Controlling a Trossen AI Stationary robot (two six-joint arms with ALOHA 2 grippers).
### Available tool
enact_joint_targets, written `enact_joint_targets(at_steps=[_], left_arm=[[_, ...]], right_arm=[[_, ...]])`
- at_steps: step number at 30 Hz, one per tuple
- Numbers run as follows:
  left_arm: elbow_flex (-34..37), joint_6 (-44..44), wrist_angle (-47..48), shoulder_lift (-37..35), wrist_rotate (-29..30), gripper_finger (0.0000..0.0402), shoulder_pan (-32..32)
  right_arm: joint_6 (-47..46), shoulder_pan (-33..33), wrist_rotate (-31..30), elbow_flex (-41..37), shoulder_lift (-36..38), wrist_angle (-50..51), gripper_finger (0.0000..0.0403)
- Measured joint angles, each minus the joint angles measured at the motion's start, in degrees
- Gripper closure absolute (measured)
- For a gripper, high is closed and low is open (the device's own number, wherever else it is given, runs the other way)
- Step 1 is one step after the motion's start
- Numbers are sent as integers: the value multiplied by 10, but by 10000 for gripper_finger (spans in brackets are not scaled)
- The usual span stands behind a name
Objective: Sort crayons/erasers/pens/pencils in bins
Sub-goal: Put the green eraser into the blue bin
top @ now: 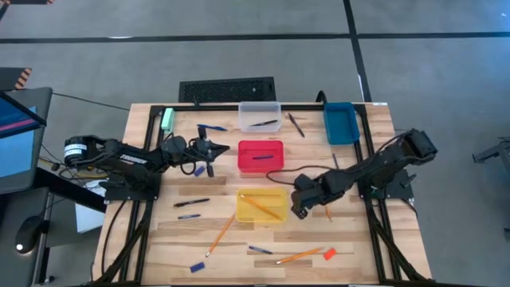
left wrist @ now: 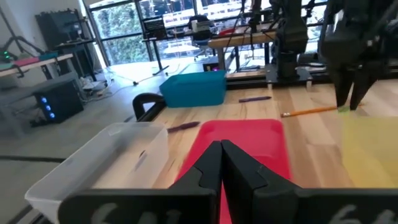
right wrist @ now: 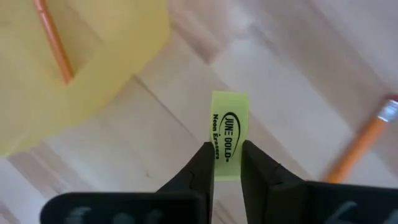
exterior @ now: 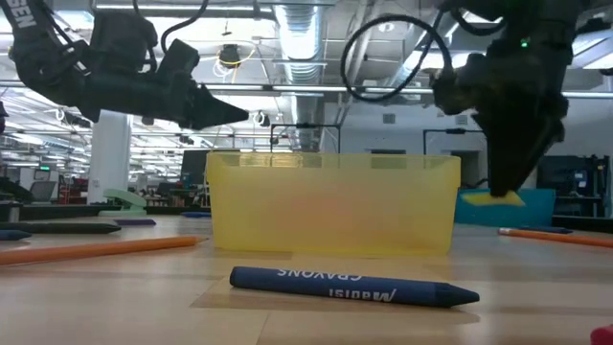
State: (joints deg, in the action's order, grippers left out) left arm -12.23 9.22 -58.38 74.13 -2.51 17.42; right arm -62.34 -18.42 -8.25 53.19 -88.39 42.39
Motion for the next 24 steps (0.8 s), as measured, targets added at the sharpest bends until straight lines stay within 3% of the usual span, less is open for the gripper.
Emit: enact_joint_targets(at_steps=[8,16,24], left_arm=[[0,-9,-1,0,1,401,24],[0,-11,-6,0,-7,401,38],[0,-15,0,0,-8,401,38]], right_arm=[[69,109,-21,1,99,119,341],[210,334,-66,1,156,205,342],[327,535,-147,1,134,167,342]])
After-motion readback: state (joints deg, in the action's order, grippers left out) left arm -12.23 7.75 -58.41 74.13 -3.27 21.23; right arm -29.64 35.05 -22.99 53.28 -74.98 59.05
